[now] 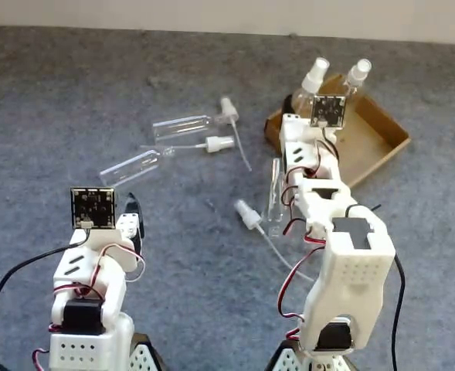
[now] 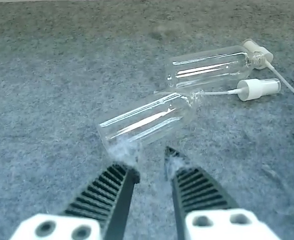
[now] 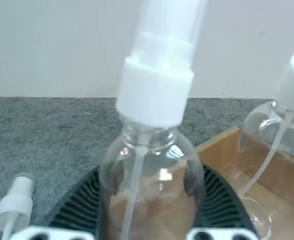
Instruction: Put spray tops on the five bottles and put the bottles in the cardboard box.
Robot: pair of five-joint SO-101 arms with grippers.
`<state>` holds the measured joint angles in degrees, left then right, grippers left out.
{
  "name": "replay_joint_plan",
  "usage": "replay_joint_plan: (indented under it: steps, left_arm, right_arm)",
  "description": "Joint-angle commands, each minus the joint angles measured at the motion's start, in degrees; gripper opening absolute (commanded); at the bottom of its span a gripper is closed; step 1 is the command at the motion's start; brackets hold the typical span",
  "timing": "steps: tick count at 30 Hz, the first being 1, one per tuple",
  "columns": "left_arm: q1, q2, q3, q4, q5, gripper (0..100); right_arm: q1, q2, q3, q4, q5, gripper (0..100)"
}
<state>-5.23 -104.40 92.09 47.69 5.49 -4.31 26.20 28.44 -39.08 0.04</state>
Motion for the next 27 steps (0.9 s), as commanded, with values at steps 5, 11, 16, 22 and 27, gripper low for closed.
replay_joint_plan:
  steps: [5, 11, 16, 22, 27]
  left_arm:
    - [-0.66, -0.66, -0.57, -1.58, -0.26, 6]
    - [-0.66, -0.66, -0.48, -1.58, -0.26, 6]
    - [-0.92, -0.66, 1.10, -5.01, -0.35, 6]
    - [-1.01, -0.66, 2.95, -8.18, -0.26, 6]
    - [-1.01, -0.66, 2.95, -8.18, -0.44, 6]
  right_arm:
    - [0.48, -1.01, -1.10, -1.71, 0.00, 14.9]
    - [0.48, -0.92, -1.01, -1.54, 0.00, 18.8]
    - [0.48, -0.92, -1.01, -1.45, 0.00, 19.1]
    - [0.40, -1.10, 0.40, -1.45, 0.00, 19.2]
    - [0.40, -1.10, 0.40, -1.45, 0.00, 19.3]
